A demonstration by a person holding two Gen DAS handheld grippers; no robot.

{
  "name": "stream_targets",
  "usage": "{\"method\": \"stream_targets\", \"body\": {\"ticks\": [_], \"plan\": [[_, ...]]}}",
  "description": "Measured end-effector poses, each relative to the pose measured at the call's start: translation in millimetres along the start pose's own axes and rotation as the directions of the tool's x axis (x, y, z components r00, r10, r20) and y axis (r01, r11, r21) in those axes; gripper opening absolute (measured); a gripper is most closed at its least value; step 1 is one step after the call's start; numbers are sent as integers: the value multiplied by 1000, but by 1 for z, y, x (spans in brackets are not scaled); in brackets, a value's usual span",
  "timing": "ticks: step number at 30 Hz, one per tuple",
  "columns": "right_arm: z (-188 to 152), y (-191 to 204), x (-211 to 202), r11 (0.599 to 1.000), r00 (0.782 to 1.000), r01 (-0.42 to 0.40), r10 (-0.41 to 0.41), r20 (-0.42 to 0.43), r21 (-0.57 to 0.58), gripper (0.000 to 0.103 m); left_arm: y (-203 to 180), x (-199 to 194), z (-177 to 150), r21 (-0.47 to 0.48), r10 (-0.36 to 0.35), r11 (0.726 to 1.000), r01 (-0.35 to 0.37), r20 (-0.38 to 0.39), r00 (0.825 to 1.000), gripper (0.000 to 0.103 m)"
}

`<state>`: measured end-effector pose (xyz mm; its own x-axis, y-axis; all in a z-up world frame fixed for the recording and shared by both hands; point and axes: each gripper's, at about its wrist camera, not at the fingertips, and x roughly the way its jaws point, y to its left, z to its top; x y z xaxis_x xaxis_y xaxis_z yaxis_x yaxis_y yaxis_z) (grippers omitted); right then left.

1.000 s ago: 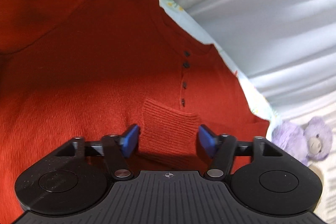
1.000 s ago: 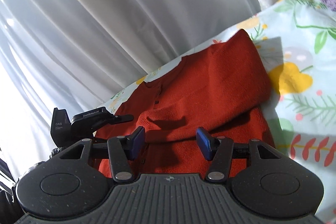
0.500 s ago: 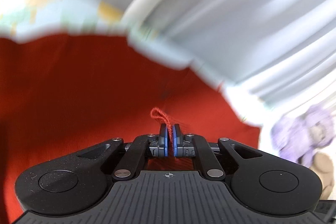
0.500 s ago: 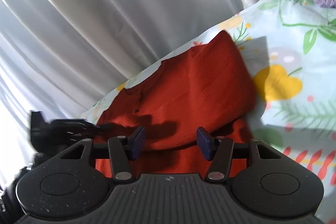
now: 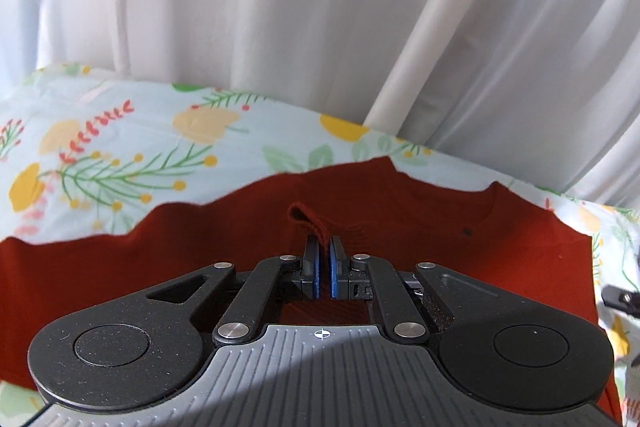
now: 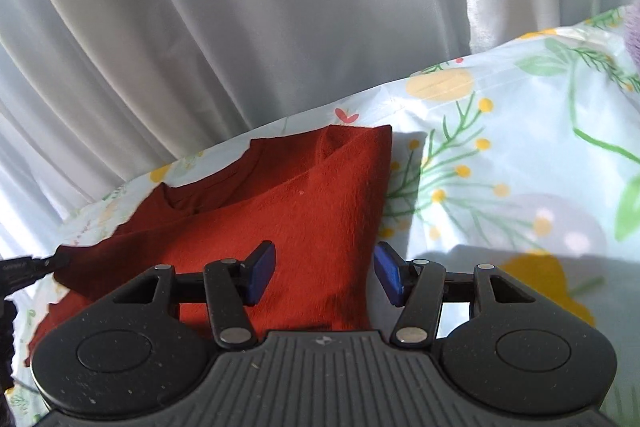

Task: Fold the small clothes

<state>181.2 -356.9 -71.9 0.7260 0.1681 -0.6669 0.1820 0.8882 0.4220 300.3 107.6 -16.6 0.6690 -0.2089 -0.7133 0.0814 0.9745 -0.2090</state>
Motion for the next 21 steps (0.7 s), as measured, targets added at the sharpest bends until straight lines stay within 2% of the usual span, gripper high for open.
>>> {"method": "stream_targets", "body": {"ticks": [4,5,6,7,8,9,11,13,15,19,21], "plan": [[14,9,39,996,997,74,-76,-32,-57,54,-17,5,4,62,20,998,-21,15,1000,6],[15,11,46,993,994,95,-98,-41,-72,46,-22,5,6,89,24,996,-26,24,999,6],[16,13,53,989,991,121,-125,-45,-88,34,-28,5,7,119,29,992,-33,36,999,6],[16,16,56,983,988,143,-148,-36,-112,29,-33,3,10,149,35,988,-42,49,998,6],[16,19,57,979,988,150,-154,-20,-139,17,-38,2,12,178,40,983,-51,64,997,6],[16,21,56,977,990,143,-144,0,-159,10,-42,1,14,203,45,977,-60,78,996,6],[16,23,51,967,985,170,-160,64,-189,7,-48,3,17,230,44,971,-65,95,994,6],[17,18,48,953,967,240,-219,128,-183,7,-52,13,16,237,39,970,-56,77,996,6],[16,7,50,950,958,274,-256,130,-147,7,-55,31,13,257,59,964,-72,55,997,6],[7,-3,35,961,958,271,-264,111,-60,16,-55,63,1,284,121,952,-118,6,993,6],[2,-1,9,977,968,212,-210,137,-1,20,-48,69,-1,265,128,957,-121,-8,992,6]]}}
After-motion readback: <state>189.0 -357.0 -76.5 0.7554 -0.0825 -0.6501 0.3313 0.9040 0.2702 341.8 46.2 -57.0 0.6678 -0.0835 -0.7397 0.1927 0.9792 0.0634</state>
